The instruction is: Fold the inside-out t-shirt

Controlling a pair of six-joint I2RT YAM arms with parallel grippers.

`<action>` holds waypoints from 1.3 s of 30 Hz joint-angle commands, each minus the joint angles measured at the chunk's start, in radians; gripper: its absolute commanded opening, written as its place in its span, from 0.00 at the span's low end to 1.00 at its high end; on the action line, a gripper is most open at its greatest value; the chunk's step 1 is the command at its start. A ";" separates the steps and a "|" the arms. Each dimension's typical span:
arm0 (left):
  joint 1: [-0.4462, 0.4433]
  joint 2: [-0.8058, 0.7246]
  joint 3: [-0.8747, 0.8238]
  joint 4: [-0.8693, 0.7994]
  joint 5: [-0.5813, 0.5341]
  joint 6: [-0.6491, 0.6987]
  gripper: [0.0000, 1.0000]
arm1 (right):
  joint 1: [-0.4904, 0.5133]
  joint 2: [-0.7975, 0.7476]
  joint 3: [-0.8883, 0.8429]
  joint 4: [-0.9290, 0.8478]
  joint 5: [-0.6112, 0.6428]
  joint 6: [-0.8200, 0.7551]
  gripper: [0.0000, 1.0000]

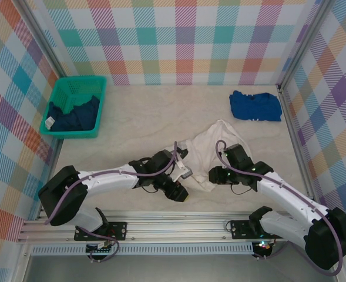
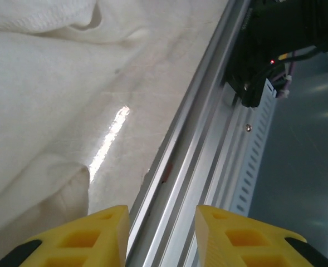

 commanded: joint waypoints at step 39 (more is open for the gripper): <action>-0.038 0.149 0.224 -0.093 -0.359 0.003 0.12 | 0.077 0.013 0.102 -0.006 0.027 -0.107 0.00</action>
